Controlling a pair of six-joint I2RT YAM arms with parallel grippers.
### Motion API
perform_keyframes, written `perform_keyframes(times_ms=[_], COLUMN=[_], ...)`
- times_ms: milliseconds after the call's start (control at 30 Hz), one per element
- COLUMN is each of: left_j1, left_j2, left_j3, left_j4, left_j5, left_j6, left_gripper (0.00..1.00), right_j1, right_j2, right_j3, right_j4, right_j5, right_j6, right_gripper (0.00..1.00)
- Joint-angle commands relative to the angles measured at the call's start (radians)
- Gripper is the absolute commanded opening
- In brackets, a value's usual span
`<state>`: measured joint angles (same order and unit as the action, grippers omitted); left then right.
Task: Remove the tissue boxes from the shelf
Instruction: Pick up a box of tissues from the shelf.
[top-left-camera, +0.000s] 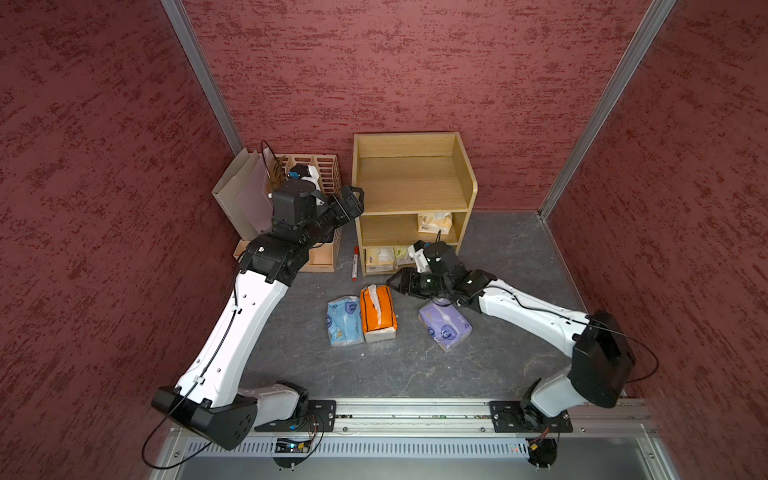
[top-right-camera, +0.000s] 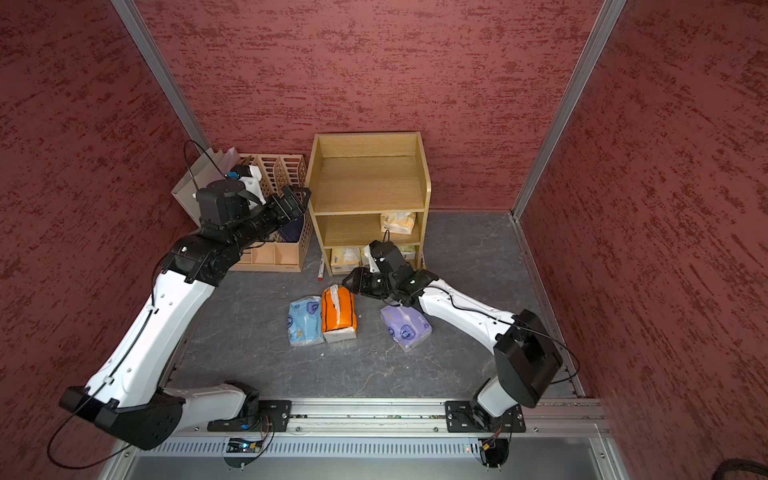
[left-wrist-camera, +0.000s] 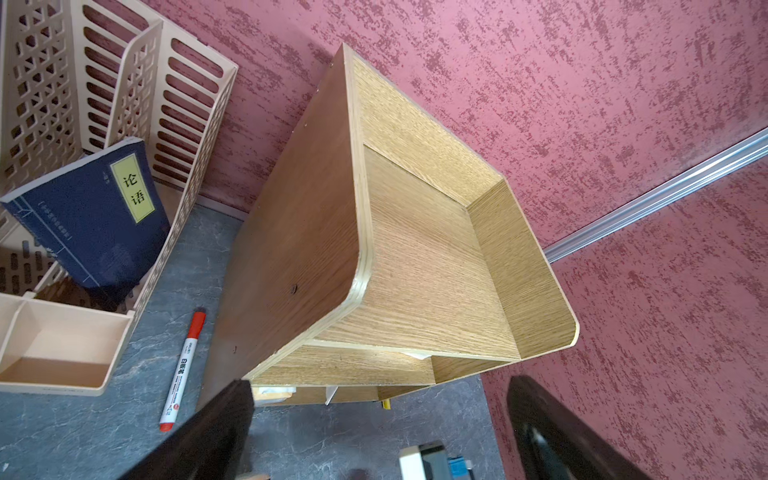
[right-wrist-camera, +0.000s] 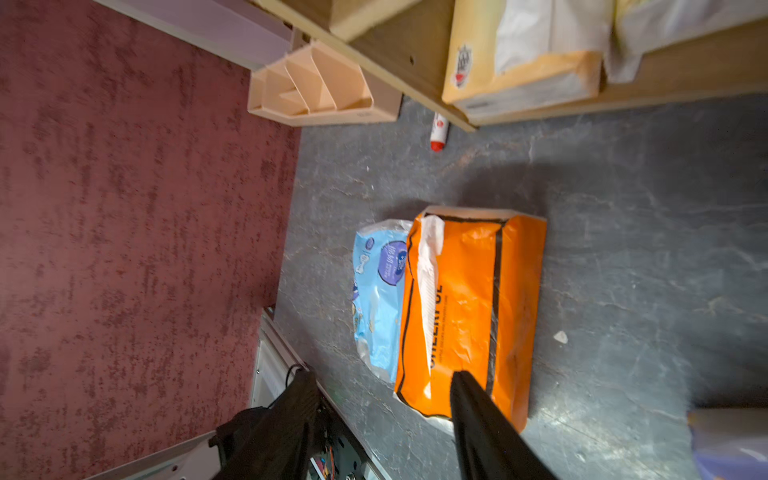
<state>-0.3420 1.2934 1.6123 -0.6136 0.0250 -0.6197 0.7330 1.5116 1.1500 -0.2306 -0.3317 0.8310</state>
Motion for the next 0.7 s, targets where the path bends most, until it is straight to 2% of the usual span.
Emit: perform_keyframes(times_ms=[0,300,433,500,667], left_j1=[0.004,0.001,0.001,0.007,0.015], left_j2=[0.038,0.135,0.164,0.171,0.174], left_j3=[0.053,0.155,0.214,0.230,0.231], left_j4=[-0.004,-0.048,-0.133,-0.158,-0.149], left_j5=[0.040,0.119,0.090,0.073,0.082], left_j6=[0.017,0.029,0.093,0.114,0.109], left_gripper=[1.00,1.00,1.00,1.00,1.00], right_j1=[-0.030,-0.094,-0.116,-0.119,-0.119], right_j2=[-0.082,-0.247,-0.304,-0.333,-0.468], right_j3=[-0.035,-0.106,-0.134,-0.133,-0.162], right_j4=[0.037,0.070,0.053,0.018,-0.061], right_j5=[0.095,0.220,0.282,0.332,0.580], right_j6=[0.026,0.087,0.117,0.117,0.156], right_gripper=[0.53,0.53,0.53,0.53,0.52])
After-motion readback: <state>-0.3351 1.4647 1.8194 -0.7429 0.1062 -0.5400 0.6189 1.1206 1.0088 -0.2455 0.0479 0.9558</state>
